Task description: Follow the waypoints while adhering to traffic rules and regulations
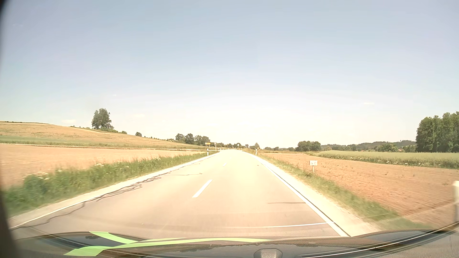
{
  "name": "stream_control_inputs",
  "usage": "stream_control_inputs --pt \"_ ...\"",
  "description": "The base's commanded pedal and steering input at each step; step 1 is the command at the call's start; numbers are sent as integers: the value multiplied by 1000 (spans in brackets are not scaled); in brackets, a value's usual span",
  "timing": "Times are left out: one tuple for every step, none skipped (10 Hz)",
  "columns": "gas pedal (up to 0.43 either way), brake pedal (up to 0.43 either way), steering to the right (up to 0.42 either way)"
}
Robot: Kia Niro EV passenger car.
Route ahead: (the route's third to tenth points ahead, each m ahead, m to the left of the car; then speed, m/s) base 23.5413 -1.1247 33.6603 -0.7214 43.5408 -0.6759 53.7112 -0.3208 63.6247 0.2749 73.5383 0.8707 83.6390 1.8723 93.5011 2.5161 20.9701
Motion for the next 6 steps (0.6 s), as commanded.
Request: stream_control_inputs --pt "268 0 -9" --pt "268 0 -10" --pt "268 0 -10" --pt "268 0 -9" --pt "268 0 -9" --pt "268 0 -9"
